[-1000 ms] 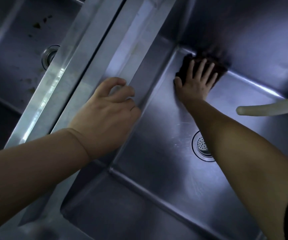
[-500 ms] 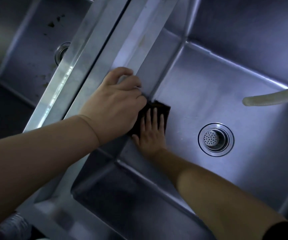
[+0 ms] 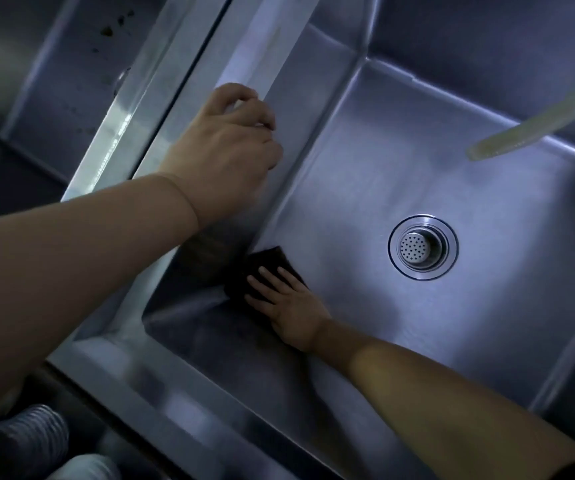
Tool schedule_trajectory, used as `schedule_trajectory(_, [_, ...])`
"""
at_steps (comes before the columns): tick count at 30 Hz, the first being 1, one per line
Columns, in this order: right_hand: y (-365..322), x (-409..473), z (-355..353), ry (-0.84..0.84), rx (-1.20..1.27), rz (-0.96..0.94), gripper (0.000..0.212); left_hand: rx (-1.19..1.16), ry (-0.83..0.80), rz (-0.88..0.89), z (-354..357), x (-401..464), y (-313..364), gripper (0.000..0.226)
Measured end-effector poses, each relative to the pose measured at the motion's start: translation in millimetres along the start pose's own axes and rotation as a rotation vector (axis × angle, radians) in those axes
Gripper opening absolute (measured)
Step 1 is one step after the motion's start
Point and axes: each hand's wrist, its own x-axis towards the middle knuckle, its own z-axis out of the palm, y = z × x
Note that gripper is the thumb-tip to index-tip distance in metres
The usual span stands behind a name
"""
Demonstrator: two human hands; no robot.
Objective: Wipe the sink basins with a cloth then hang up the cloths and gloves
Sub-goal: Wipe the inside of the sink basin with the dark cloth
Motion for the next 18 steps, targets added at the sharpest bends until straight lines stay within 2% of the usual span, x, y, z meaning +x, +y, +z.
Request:
schedule_trajectory(7, [15.2, -127.4, 4.1, -0.037, -0.064, 0.023, 0.059, 0.086, 0.013, 0.046, -5.7, -2.0, 7.2, 0.020])
schedule_trajectory(12, [28.0, -242.1, 17.6, -0.103, -0.187, 0.095, 0.043, 0.108, 0.081, 0.230, -9.9, -5.3, 19.7, 0.014])
schedule_trajectory(15, [31.5, -266.9, 20.7, -0.080, -0.218, 0.124, 0.044, -0.001, -0.031, 0.245, 1.8, -8.6, 46.2, 0.006])
schedule_trajectory(18, [33.2, -246.4, 17.6, -0.049, -0.190, 0.153, 0.062, -0.097, -0.294, 0.140, 25.8, -13.4, 78.9, 0.013])
